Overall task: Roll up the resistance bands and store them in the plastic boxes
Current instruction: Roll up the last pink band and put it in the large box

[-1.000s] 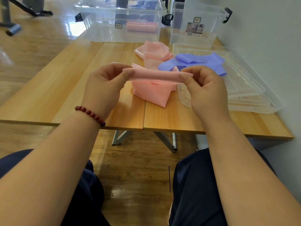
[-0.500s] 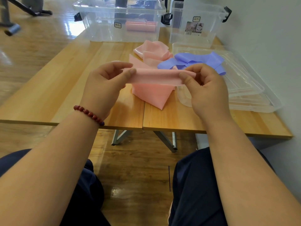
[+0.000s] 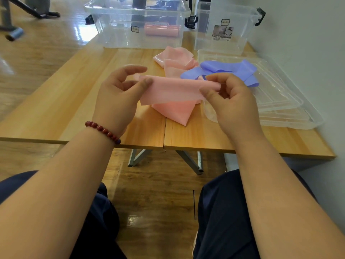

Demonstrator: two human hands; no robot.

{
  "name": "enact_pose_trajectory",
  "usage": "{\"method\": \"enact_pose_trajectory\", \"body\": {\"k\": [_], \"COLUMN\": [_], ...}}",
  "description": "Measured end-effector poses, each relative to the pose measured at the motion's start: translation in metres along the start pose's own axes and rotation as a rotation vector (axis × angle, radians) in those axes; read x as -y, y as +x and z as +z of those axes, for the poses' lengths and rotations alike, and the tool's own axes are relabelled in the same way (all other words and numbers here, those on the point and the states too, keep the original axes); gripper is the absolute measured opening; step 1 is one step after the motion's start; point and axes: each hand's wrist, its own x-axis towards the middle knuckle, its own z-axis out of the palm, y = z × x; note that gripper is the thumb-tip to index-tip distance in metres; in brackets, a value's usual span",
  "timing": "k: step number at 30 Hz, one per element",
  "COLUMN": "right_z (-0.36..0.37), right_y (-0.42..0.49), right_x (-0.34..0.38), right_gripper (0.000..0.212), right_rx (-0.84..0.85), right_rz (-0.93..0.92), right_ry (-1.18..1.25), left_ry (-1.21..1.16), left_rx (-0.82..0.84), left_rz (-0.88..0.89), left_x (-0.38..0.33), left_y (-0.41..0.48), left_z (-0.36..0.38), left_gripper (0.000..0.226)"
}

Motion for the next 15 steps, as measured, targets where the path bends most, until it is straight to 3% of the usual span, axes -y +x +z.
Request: {"method": "enact_pose_trajectory", "body": {"k": [15], "right_z": [-0.0003], "right_y": [-0.0020], "right_x": [0.0012], "right_gripper": [0.007], "right_rx": [-0.033], "right_rz": [-0.036], "right_ry": [-0.027], "left_ry": [0.012], "left_rx": [-0.001], "left_rz": [0.021], "left_x": [-0.0024], "left_y": [-0.0017], "left_z": [0.0001], "left_gripper": [0.012]}}
